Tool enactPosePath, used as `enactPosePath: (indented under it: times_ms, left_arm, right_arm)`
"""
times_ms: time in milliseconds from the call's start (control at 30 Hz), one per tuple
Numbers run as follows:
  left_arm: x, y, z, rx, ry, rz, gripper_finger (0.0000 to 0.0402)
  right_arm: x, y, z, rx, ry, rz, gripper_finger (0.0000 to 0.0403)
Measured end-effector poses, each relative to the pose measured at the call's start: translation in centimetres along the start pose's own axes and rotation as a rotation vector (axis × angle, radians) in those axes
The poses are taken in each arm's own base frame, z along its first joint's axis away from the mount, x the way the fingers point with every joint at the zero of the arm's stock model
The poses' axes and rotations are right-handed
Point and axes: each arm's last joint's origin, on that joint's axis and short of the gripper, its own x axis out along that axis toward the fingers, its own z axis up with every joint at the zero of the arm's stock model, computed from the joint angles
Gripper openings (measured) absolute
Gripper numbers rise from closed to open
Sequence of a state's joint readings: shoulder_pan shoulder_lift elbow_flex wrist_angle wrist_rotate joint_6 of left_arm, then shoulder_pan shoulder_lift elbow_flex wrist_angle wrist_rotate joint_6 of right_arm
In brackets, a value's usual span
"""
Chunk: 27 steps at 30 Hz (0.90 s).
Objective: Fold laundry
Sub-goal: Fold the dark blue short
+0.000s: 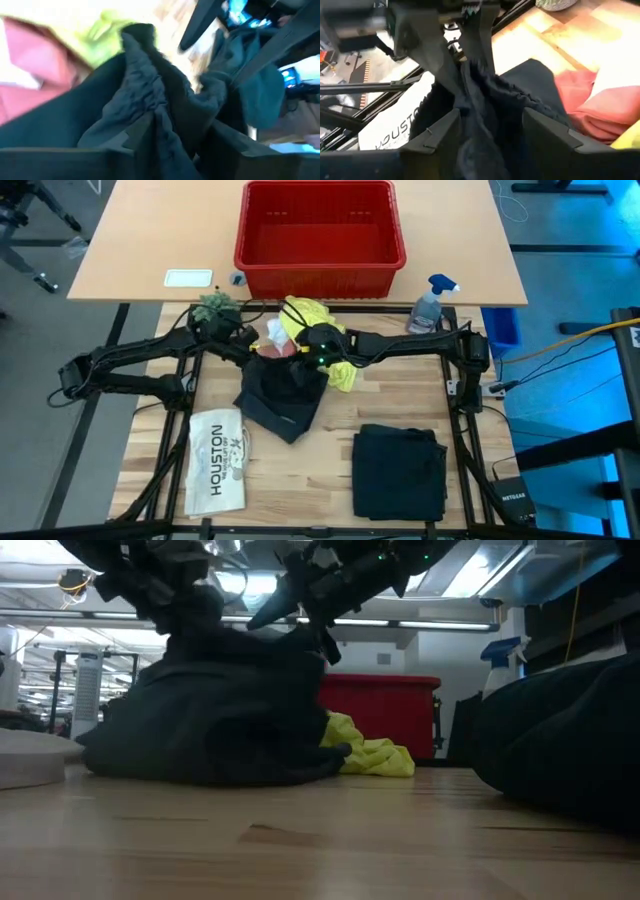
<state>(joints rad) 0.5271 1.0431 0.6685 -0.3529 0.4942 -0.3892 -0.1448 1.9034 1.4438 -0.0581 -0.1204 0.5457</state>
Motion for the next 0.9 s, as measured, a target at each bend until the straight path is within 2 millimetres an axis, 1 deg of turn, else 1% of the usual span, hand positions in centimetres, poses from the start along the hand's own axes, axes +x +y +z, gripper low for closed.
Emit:
enactPosePath:
  times_ms: [133,267,367,467,533,667,733,800,900]
  left_arm:
    - [-0.3,0.6,0.2,-0.013,-0.026,0.053,0.0189]
    - [-0.6,1.3,0.5,-0.039,-0.075,0.147,0.0216]
    - [-0.9,2.0,0.8,-0.056,-0.114,0.231,0.0222]
    - [-1.2,2.4,0.9,-0.072,-0.134,0.258,0.0223]
    - [-1.3,2.5,0.9,-0.083,-0.129,0.234,0.0223]
    - [-1.3,2.0,0.7,-0.079,-0.071,0.086,0.0222]
    - [-1.2,1.6,0.5,-0.071,-0.036,0.036,0.0215]
    - [-1.4,1.2,0.2,-0.046,-0.025,0.023,0.0206]
    - [-2.3,-0.1,0.0,0.038,-0.064,-0.012,0.0191]
  right_arm:
    - [0.0,-0.2,-0.2,0.004,0.020,-0.039,0.0205]
    - [0.0,-0.3,-0.4,0.005,0.034,-0.050,0.0205]
    - [0.0,-0.3,-0.4,0.004,0.031,-0.055,0.0205]
    - [0.0,-0.3,-0.4,0.003,0.032,-0.054,0.0205]
    - [0.0,-0.2,-0.5,0.003,0.037,-0.046,0.0205]
    - [0.1,0.6,-0.9,-0.030,0.059,-0.007,0.0205]
    - [0.2,1.5,-1.5,-0.052,0.071,0.012,0.0205]
    - [0.2,2.4,-2.2,-0.084,0.087,0.032,0.0205]
    - [0.3,3.7,-3.4,-0.148,0.094,-0.016,0.0205]
